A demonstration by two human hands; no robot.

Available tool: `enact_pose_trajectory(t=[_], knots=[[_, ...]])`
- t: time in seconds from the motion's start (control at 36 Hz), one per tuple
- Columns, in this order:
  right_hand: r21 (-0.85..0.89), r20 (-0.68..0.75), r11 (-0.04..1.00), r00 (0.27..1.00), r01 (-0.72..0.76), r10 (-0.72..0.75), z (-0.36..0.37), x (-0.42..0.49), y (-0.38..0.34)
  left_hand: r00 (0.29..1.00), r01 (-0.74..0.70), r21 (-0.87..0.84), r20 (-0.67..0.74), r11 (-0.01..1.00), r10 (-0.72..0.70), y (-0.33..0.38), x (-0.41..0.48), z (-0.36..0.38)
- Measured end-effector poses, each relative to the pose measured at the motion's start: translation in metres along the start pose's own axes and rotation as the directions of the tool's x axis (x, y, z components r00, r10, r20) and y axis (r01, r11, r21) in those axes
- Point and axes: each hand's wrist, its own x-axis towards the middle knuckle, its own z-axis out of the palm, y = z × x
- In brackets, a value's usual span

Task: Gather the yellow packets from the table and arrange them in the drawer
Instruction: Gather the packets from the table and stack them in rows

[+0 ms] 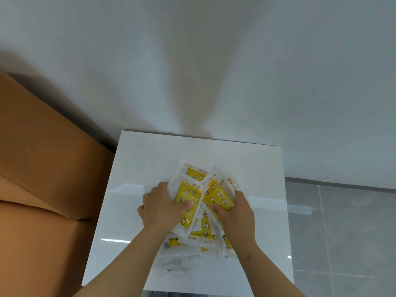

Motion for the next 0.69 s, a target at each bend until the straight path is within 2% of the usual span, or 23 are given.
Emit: enact_pose_trajectory(t=[0.11, 0.22, 0.31, 0.39, 0.47, 0.53, 0.58, 0.69], knots=[[0.037, -0.006, 0.999, 1.0, 0.017, -0.017, -0.004, -0.001, 0.004, 0.997, -0.064, -0.205, 0.019, 0.977, 0.069, -0.002, -0.001, -0.003], [0.115, -0.019, 0.993, 1.0, 0.008, -0.005, -0.008, 0.0, 0.005, 0.997, -0.07, -0.309, 0.008, 0.949, 0.076, -0.013, -0.001, -0.011], [0.278, -0.046, 0.96, 0.998, -0.034, 0.049, -0.009, -0.002, 0.001, 0.995, -0.016, -0.46, 0.076, 0.888, 0.058, -0.03, 0.0, -0.016], [0.474, -0.034, 0.877, 0.993, -0.083, 0.112, -0.006, -0.006, -0.005, 0.986, 0.065, -0.584, 0.164, 0.809, 0.039, -0.044, -0.002, -0.022], [0.587, 0.055, 0.801, 0.992, -0.121, 0.109, 0.001, -0.009, -0.013, 0.977, 0.1, -0.619, 0.209, 0.779, 0.041, -0.048, -0.003, -0.026], [0.598, 0.154, 0.784, 0.984, -0.166, 0.09, 0.008, -0.011, -0.019, 0.969, 0.126, -0.635, 0.243, 0.762, 0.043, -0.046, -0.004, -0.028], [0.576, 0.258, 0.791, 0.964, -0.207, 0.064, 0.022, -0.017, -0.03, 0.958, 0.155, -0.643, 0.285, 0.75, 0.045, -0.053, -0.007, -0.032], [0.523, 0.31, 0.836, 0.951, -0.168, -0.003, 0.028, -0.017, -0.035, 0.941, 0.194, -0.668, 0.333, 0.719, 0.056, -0.049, -0.012, -0.027]])
